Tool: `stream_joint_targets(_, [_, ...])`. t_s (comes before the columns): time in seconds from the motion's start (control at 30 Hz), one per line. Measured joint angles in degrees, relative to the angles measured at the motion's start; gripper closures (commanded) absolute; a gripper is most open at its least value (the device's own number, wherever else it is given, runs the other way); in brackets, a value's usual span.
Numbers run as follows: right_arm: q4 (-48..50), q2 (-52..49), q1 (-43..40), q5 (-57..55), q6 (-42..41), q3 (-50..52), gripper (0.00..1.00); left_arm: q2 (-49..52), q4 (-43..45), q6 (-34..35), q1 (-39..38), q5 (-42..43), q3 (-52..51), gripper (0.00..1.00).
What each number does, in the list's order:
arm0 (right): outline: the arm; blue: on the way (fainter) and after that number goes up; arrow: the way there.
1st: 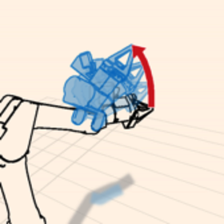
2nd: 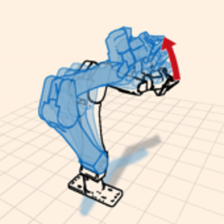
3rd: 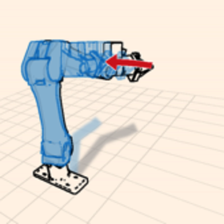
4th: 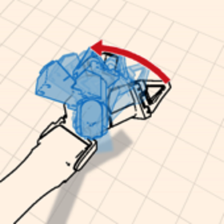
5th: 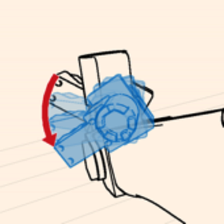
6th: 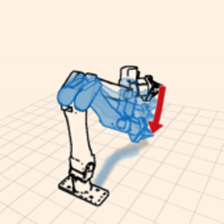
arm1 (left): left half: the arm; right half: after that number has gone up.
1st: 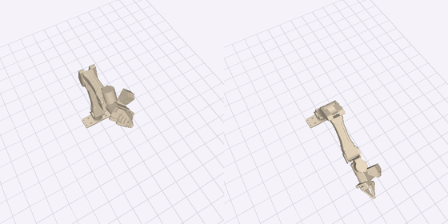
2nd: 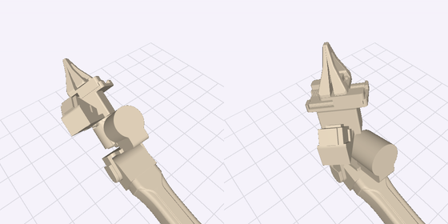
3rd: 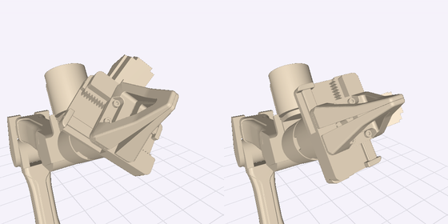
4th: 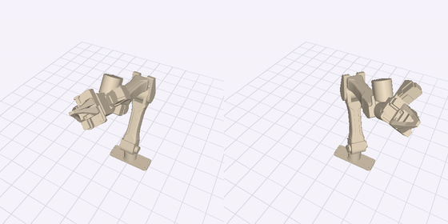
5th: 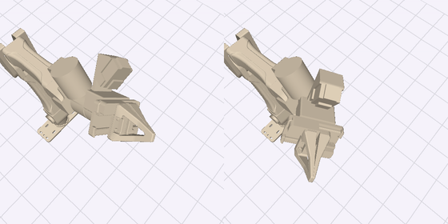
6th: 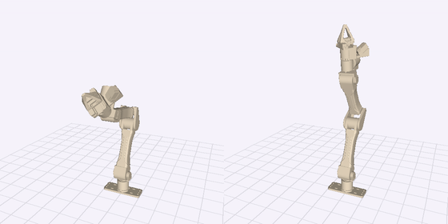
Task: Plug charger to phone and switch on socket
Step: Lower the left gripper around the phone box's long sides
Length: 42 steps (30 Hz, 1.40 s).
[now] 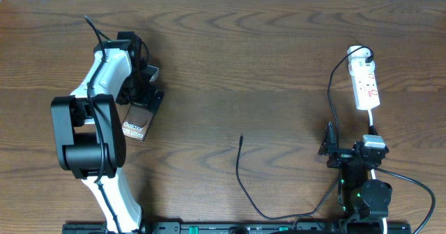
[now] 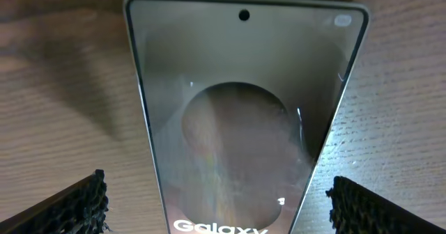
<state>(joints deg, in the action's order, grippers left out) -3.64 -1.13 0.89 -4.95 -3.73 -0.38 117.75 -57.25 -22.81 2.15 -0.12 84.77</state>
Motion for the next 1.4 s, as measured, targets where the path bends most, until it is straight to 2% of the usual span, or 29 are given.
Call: stream_joint_targets(1.4, [0.00,0.00,0.00,0.00,0.00,0.00,0.01,1.73,3.17,-1.05,0.00,0.63,-3.21,0.02])
